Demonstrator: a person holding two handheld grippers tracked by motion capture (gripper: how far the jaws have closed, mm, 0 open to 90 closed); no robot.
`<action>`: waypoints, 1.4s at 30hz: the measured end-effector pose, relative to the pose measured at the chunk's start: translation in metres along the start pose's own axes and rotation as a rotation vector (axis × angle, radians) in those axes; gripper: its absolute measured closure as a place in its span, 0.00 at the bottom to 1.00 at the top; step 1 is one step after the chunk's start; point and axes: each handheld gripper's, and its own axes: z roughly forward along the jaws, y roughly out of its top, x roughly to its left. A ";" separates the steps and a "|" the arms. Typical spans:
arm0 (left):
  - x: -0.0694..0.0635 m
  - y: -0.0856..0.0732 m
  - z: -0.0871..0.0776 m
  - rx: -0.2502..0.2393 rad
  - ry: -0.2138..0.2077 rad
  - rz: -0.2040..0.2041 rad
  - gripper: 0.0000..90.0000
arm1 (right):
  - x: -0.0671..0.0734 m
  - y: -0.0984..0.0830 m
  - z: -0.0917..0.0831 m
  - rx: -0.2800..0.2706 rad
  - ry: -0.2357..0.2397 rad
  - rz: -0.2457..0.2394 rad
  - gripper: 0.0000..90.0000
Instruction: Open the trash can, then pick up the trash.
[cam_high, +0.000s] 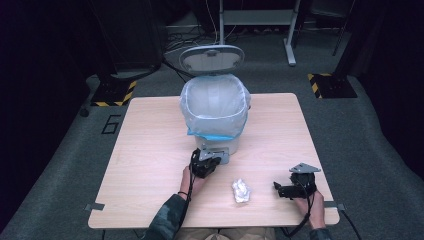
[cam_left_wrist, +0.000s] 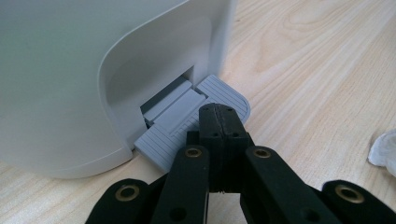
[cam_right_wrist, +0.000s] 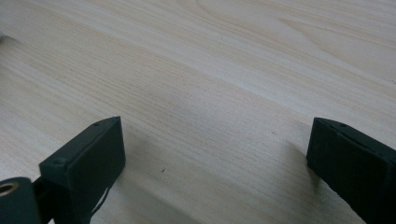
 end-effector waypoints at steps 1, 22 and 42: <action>0.000 0.000 0.000 0.000 0.000 0.002 1.00 | 0.000 0.000 0.000 0.000 -0.001 0.000 0.04; 0.001 0.000 -0.001 -0.001 -0.020 -0.008 1.00 | -0.001 0.000 -0.001 0.009 -0.041 0.032 0.01; 0.004 0.000 0.000 -0.001 -0.036 -0.009 1.00 | 0.039 0.018 -0.014 -0.046 0.136 -0.005 0.02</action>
